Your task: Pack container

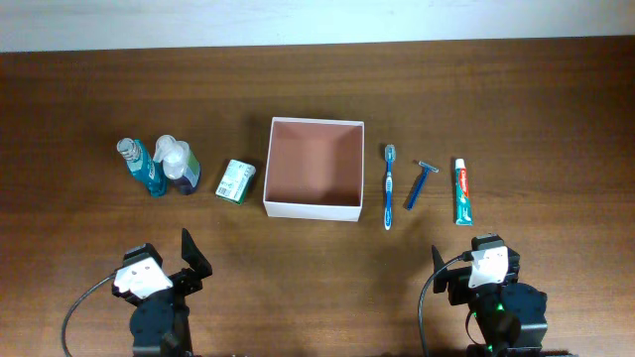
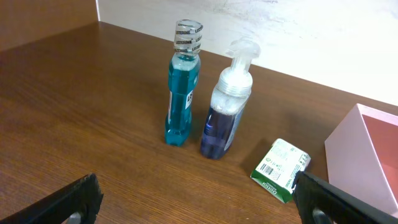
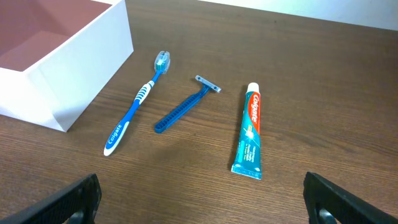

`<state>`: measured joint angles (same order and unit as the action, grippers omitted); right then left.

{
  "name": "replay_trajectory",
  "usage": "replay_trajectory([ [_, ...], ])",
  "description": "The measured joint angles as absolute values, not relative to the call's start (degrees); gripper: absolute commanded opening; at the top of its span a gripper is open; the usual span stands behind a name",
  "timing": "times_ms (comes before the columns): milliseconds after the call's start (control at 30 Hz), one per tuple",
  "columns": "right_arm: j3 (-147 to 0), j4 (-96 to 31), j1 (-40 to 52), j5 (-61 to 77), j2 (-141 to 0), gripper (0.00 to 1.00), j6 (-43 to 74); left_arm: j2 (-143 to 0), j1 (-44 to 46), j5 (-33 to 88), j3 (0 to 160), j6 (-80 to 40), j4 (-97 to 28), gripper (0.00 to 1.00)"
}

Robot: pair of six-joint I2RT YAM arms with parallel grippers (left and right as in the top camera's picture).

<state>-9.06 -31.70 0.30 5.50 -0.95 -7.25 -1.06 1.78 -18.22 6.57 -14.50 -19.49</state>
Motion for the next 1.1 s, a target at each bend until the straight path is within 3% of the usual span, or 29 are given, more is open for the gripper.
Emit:
replay_trajectory([
  [867,-9.06,-31.70,0.30,5.50,-0.95,0.99,-7.22,-1.37,1.78,-10.98,6.59,-14.50,-19.55,1.00],
  [1100,-9.06,-31.66,0.30,5.50,-0.97,0.99,-7.25,-12.08,1.78,-9.21,14.76,-14.52,-21.54,1.00],
])
